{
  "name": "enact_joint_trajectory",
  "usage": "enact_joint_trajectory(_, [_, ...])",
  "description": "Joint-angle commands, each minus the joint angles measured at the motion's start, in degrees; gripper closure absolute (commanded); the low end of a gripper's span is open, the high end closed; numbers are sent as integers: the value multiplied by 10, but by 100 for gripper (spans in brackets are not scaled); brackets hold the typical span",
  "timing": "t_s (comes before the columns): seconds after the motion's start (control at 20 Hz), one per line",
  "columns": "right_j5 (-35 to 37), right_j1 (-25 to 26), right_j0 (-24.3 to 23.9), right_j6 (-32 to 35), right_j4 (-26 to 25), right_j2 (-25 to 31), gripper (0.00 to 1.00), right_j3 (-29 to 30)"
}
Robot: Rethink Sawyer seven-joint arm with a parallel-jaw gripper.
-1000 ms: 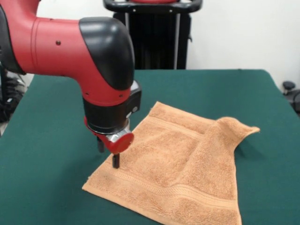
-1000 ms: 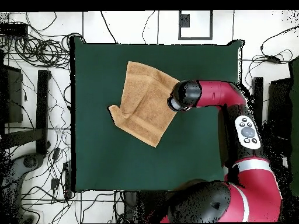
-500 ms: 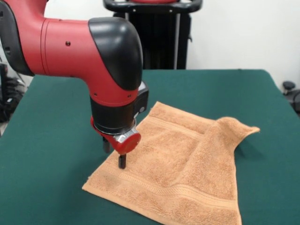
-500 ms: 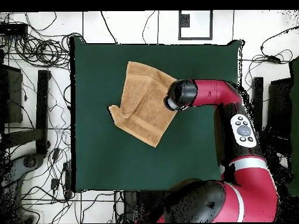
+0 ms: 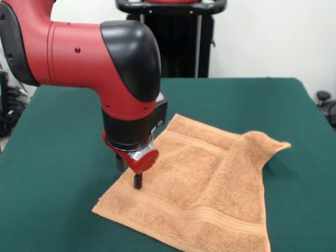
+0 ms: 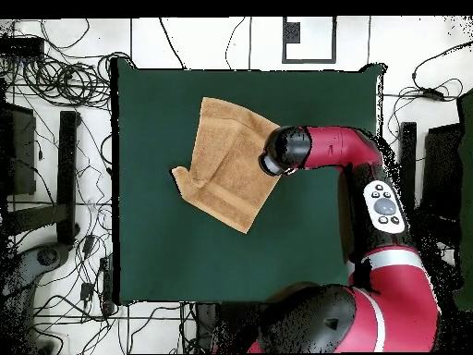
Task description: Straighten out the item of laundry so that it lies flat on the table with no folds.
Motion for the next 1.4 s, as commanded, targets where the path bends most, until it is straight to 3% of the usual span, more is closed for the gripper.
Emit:
enact_joint_trajectory(0.05, [-4, 48, 39, -64, 0, 19, 0, 4])
enact_joint_trajectory(0.45, [-4, 35, 52, -34, 20, 20, 0, 20])
enact_joint_trajectory(1.4, [19, -20, 40, -71, 61, 25, 0, 115])
